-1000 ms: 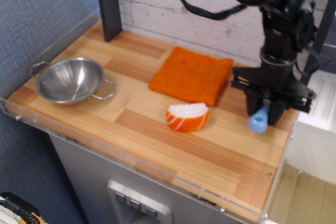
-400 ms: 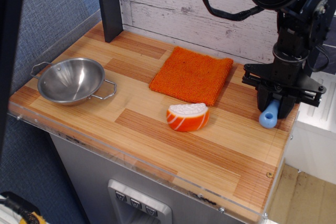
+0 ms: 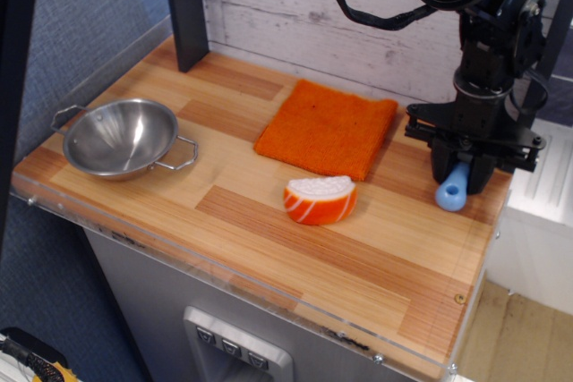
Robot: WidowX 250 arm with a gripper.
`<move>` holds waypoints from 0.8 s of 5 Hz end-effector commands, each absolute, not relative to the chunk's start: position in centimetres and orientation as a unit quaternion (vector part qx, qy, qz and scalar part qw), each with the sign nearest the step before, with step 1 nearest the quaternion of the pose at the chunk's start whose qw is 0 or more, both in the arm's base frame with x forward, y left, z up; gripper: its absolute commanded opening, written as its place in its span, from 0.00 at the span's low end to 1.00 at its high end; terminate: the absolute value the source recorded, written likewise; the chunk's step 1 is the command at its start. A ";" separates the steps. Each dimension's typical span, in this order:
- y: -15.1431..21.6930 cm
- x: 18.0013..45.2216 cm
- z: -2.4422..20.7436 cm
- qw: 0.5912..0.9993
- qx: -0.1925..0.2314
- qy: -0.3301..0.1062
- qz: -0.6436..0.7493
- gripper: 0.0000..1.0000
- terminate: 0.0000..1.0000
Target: Move spoon to top right of table
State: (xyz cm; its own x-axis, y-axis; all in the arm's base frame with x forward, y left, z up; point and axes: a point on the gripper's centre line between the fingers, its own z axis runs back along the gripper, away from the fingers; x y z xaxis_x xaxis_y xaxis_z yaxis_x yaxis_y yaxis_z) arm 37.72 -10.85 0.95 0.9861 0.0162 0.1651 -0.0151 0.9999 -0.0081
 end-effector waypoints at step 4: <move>-7.8 37.8 3.0 0.994 -0.005 -0.101 0.036 0.00 0.00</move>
